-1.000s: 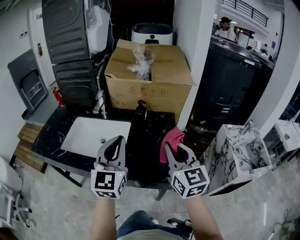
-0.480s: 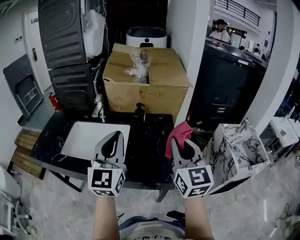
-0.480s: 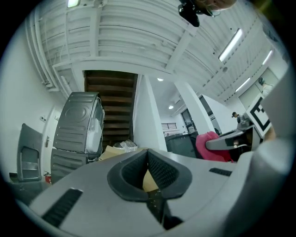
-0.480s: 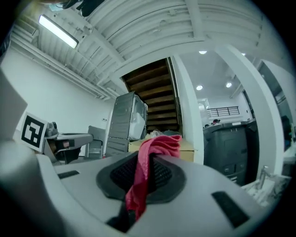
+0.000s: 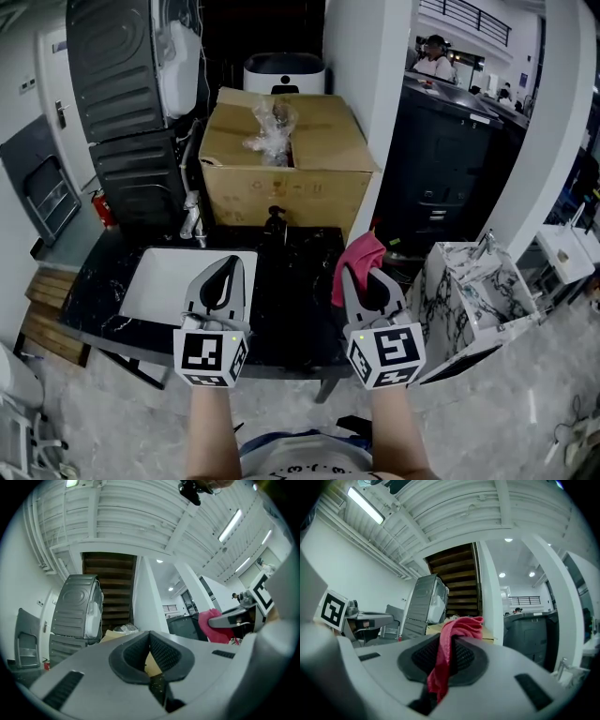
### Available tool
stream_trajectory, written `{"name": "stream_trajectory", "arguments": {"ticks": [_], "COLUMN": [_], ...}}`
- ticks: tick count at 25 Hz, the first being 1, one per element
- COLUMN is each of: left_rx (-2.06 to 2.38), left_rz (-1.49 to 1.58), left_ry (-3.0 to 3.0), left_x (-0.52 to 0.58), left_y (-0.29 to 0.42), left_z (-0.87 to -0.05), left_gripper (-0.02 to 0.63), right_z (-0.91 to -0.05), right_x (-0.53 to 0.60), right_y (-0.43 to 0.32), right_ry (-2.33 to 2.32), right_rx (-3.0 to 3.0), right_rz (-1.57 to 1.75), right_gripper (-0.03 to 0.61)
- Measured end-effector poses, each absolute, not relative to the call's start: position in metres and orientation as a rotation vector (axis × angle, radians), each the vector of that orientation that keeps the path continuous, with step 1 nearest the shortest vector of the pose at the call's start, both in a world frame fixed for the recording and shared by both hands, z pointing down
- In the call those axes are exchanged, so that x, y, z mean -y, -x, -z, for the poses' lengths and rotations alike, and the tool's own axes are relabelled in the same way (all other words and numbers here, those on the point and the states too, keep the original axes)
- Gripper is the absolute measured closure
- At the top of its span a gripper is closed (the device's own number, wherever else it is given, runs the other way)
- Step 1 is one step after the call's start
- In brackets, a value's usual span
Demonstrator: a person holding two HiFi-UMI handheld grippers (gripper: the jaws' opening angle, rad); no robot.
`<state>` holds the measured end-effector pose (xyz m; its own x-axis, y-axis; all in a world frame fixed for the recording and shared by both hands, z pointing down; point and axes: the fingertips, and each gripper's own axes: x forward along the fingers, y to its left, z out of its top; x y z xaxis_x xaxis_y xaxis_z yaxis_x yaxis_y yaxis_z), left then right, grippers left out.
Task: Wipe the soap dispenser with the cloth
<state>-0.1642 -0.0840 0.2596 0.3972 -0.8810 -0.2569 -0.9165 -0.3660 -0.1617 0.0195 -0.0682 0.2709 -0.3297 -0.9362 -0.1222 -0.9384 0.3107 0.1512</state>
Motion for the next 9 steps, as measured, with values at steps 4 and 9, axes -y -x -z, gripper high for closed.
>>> {"name": "stream_trajectory", "arguments": {"ticks": [4, 9], "left_rx": [-1.573, -1.576], "left_rz": [-0.153, -0.157], "left_ry": [2.365, 2.357], "left_x": [0.090, 0.094], "left_y": [0.168, 0.174], "left_z": [-0.260, -0.261], "left_gripper": [0.600, 0.600], "right_z": [-0.271, -0.268], "right_x": [0.071, 0.074], "right_y": [-0.023, -0.031], "right_ry": [1.840, 1.844], "right_rx": [-2.538, -2.535], "right_rz": [-0.336, -0.358], "right_gripper": [0.532, 0.532]}}
